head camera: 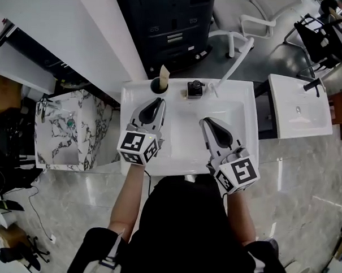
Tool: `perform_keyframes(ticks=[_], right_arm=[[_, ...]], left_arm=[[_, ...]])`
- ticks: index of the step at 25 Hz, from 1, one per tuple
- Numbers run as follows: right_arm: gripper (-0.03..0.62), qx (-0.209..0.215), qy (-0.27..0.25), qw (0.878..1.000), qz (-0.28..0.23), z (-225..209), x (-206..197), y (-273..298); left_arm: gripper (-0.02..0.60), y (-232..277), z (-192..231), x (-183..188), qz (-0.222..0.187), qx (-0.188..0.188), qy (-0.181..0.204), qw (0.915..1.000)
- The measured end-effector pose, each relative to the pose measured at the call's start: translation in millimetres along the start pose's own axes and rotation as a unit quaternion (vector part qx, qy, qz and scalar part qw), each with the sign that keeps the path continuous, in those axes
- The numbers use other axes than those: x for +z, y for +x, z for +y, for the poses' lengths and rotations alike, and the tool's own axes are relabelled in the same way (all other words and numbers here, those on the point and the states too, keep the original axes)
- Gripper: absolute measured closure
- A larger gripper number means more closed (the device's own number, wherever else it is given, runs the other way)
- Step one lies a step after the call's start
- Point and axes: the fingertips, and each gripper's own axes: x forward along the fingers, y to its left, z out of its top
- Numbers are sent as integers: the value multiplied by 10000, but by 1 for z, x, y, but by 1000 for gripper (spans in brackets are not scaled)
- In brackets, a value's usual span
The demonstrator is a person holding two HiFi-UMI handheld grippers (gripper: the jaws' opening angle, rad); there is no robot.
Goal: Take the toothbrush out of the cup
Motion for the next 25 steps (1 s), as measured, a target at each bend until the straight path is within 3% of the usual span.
perform_keyframes(ticks=[3, 5, 14, 25], right_arm=[[562, -136, 18, 9999, 34, 0, -2, 2], [562, -216, 32, 9997, 70, -2, -4, 3], [562, -474, 63, 9984, 293, -12, -10, 7], [562, -752, 159, 9958, 501, -23, -19, 3]], left_arm=[[546, 9, 10, -9, 128, -62, 7, 9999], [487, 16, 19, -14, 204, -58, -10, 9998], [437, 53, 47, -42, 580, 49, -6, 9983], [360, 99, 64, -71, 792, 727, 110, 9941]])
